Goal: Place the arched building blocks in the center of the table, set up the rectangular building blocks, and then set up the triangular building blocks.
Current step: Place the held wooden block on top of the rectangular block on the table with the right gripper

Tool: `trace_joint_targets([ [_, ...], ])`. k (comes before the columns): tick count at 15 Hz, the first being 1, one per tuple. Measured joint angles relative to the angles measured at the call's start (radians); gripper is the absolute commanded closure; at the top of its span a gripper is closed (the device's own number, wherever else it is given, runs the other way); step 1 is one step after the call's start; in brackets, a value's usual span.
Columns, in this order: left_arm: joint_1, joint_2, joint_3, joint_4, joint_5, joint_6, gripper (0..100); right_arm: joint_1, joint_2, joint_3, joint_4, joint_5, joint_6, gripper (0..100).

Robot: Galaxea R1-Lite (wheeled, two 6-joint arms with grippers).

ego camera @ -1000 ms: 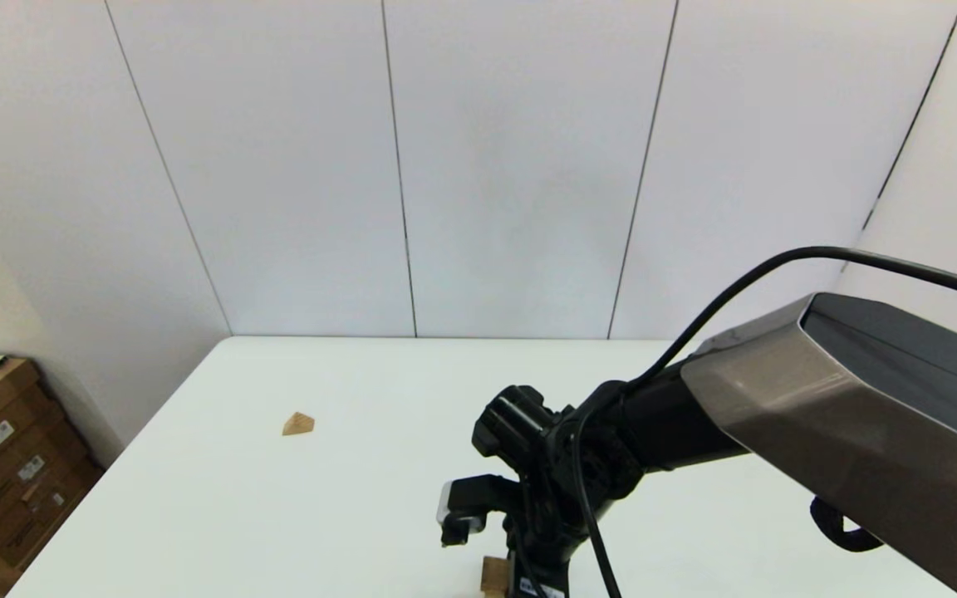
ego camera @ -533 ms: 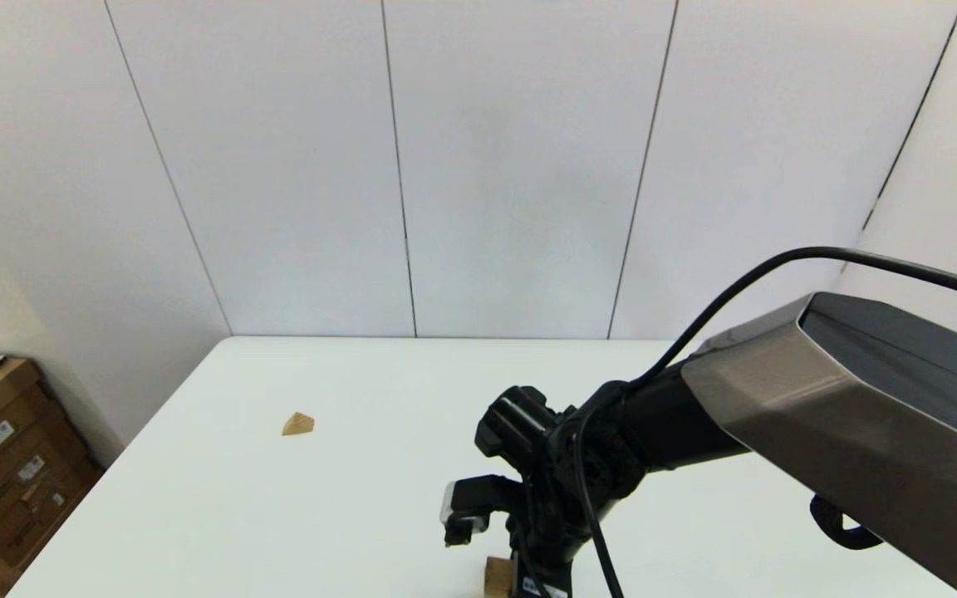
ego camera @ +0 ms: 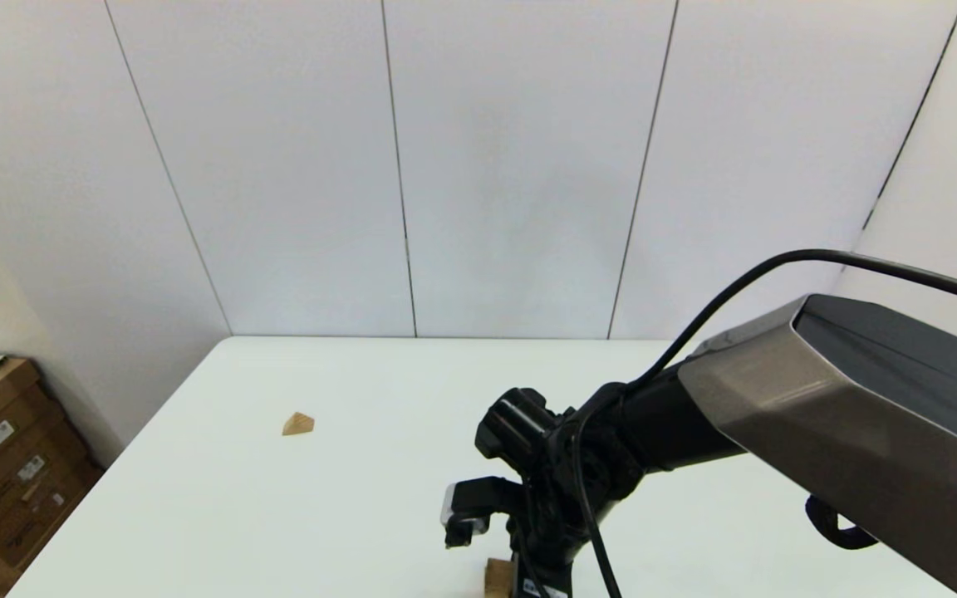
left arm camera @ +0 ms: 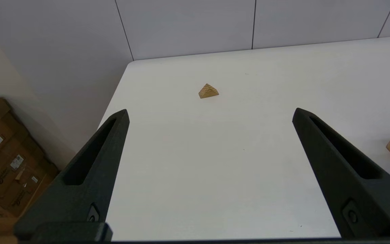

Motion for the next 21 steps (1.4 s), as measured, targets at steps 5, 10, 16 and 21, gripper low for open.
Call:
trace_joint_targets([
  [5, 0.000, 0.000, 0.000, 0.000, 0.000, 0.000, 0, 0.004, -0.002, 0.000, 0.001, 0.000, -0.001, 100],
  [10, 0.000, 0.000, 0.000, 0.000, 0.000, 0.000, 0, 0.010, -0.002, 0.001, 0.001, 0.000, -0.003, 100],
  [16, 0.000, 0.000, 0.000, 0.000, 0.000, -0.001, 0, 0.012, 0.004, 0.000, -0.001, -0.002, -0.003, 100],
  [21, 0.000, 0.000, 0.000, 0.000, 0.000, -0.001, 0, 0.012, 0.011, -0.003, -0.013, -0.002, -0.001, 100],
])
